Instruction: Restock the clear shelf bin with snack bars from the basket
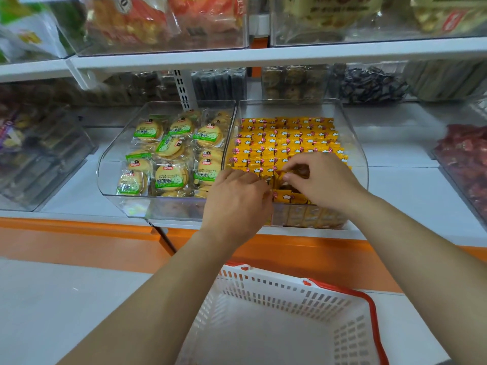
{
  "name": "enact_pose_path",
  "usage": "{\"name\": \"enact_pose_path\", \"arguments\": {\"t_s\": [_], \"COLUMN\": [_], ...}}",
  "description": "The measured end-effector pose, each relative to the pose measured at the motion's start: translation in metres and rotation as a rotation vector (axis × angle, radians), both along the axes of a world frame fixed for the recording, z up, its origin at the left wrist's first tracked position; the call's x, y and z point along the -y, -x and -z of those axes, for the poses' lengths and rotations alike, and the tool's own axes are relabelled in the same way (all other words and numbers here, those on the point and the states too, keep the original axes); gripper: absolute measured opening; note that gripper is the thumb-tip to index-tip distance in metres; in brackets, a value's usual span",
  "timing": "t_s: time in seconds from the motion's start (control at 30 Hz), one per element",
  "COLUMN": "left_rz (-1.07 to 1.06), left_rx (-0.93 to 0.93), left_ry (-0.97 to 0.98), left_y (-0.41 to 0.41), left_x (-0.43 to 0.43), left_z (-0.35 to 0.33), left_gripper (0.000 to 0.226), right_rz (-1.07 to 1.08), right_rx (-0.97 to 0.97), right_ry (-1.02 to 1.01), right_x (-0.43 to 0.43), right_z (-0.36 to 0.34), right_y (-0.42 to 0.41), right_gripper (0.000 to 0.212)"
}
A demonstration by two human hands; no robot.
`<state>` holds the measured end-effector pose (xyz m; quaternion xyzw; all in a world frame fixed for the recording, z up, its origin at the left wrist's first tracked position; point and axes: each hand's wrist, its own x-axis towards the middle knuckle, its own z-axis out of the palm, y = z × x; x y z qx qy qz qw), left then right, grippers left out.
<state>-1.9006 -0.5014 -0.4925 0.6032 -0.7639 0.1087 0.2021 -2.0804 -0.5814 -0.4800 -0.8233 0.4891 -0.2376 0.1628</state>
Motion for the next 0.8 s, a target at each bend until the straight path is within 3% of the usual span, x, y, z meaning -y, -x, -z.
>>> {"name": "enact_pose_path", "arguments": {"t_s": [0.17, 0.27, 0.43, 0.53, 0.7, 0.8], "left_rz": [0.01, -0.007, 0.012, 0.012, -0.003, -0.023], "left_rx": [-0.382, -0.561, -0.655, -0.715, -0.755, -0.731], "left_ry": [-0.165, -0.267, -0.245, -0.203, -0.177, -0.208], "left_y": [0.014, 0.012, 0.013, 0.011, 0.011, 0.013], "left_x": [0.005, 0.014, 0.014, 0.016, 0.015, 0.016], "left_z": [0.005, 0.005, 0.007, 0.009, 0.012, 0.014], "left_gripper": [0.023, 0.007, 0.009, 0.006, 0.01, 0.01], "right_rz": [-0.033, -0.062, -0.056, -0.08, -0.104, -0.122], "right_rx": [0.062, 0.121, 0.268, 0.116, -0.138, -0.263], "right_ry": [-0.014, -0.041, -0.053, -0.01, -0.002, -0.119], "right_x": [0.003, 0.003, 0.002, 0.0, -0.002, 0.0], "right_z": [-0.001, -0.001, -0.005, -0.007, -0.018, -0.026], "right_y": [0.0, 0.0, 0.0, -0.002, -0.003, 0.004], "right_gripper": [0.006, 0.011, 0.013, 0.008, 0.02, 0.044]}}
